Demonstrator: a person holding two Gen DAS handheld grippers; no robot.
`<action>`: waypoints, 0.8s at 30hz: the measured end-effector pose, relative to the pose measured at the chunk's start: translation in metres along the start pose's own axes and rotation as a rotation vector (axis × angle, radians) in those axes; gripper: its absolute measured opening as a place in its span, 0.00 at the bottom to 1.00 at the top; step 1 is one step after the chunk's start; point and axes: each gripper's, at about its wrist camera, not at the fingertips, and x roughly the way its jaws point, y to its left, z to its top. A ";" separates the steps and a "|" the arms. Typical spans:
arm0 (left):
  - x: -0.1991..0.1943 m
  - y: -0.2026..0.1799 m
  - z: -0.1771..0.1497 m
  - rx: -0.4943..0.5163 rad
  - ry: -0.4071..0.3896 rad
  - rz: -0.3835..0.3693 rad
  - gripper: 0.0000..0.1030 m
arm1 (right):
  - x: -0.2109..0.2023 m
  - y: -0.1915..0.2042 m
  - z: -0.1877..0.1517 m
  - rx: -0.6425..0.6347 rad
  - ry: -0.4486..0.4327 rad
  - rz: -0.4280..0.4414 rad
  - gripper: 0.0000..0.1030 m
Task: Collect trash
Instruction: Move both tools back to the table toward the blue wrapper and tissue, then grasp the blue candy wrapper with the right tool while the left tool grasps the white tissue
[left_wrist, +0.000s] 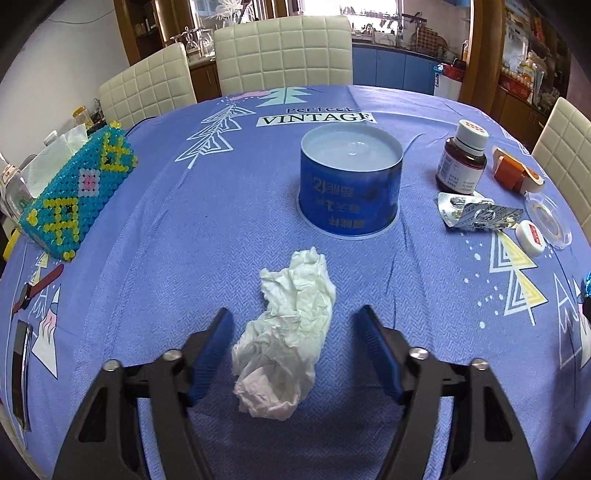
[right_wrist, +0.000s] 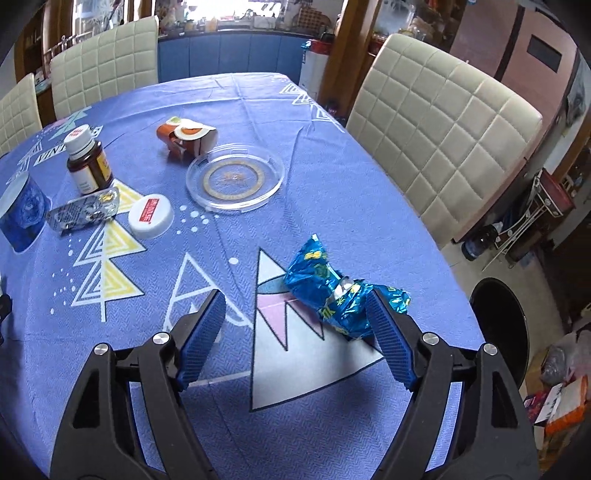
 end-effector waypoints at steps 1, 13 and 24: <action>-0.001 -0.002 0.001 0.003 -0.002 -0.004 0.49 | 0.000 -0.002 0.001 0.006 -0.001 -0.001 0.76; -0.016 -0.041 0.014 0.044 -0.034 -0.070 0.24 | -0.006 -0.027 0.008 0.034 -0.016 -0.013 0.76; -0.024 -0.081 0.021 0.089 -0.049 -0.099 0.24 | 0.006 -0.056 0.007 0.059 0.014 0.008 0.76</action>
